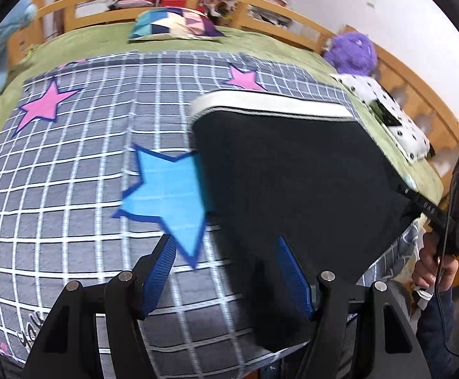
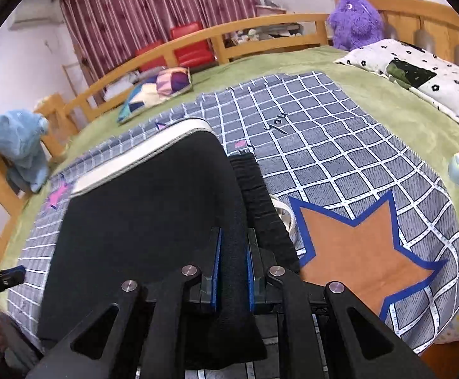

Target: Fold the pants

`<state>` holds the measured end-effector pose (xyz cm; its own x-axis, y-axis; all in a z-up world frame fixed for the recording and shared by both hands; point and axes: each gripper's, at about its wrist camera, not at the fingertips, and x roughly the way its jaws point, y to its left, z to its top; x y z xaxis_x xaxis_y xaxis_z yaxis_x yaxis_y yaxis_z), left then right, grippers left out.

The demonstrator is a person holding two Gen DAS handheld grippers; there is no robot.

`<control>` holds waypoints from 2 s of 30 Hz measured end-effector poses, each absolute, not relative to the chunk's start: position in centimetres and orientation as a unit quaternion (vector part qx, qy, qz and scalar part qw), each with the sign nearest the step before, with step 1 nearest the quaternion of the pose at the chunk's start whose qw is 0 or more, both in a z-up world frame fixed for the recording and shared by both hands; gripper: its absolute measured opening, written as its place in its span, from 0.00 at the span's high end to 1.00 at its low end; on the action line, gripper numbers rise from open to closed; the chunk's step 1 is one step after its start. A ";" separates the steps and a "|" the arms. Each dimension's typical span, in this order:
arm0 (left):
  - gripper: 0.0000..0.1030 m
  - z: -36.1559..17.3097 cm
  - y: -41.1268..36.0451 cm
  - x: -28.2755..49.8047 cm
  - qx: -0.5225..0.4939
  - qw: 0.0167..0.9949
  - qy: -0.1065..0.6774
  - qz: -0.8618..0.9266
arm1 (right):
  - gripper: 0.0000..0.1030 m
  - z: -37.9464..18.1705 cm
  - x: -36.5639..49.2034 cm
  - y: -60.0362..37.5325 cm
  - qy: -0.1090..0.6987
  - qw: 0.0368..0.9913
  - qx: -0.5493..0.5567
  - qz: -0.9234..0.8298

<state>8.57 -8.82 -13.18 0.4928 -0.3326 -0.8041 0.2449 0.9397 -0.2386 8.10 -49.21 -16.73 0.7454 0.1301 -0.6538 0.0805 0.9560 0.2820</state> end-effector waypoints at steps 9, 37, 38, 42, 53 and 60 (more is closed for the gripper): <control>0.37 -13.3 -10.8 8.2 -0.053 0.853 0.485 -0.184 | 0.86 -17.6 6.4 -52.2 0.354 0.918 0.181 -0.004; 0.36 -15.6 -10.9 13.1 -0.126 0.840 0.504 -0.154 | 0.48 -17.8 14.4 -51.4 0.454 0.881 0.104 0.082; 0.37 -16.0 -10.7 13.8 -0.127 0.838 0.508 -0.152 | 0.46 -18.5 15.2 -51.4 0.465 0.875 0.107 0.081; 0.36 -18.5 -11.1 16.0 -0.117 0.829 0.532 -0.129 | 0.39 -20.1 16.4 -52.2 0.478 0.863 0.134 0.096; 0.38 -20.8 -12.1 18.0 -0.172 0.809 0.532 -0.181 | 0.45 -19.7 16.8 -51.4 0.470 0.868 0.118 0.106; 0.44 -21.7 -12.2 18.8 -0.199 0.796 0.539 -0.192 | 0.36 -23.1 16.4 -54.3 0.497 0.818 0.238 0.161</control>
<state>18.78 -12.23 -21.67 0.3458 -0.5197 -0.7812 0.0910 0.8472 -0.5234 16.44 -54.32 -23.14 0.4532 0.5009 -0.7374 -0.0268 0.8345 0.5504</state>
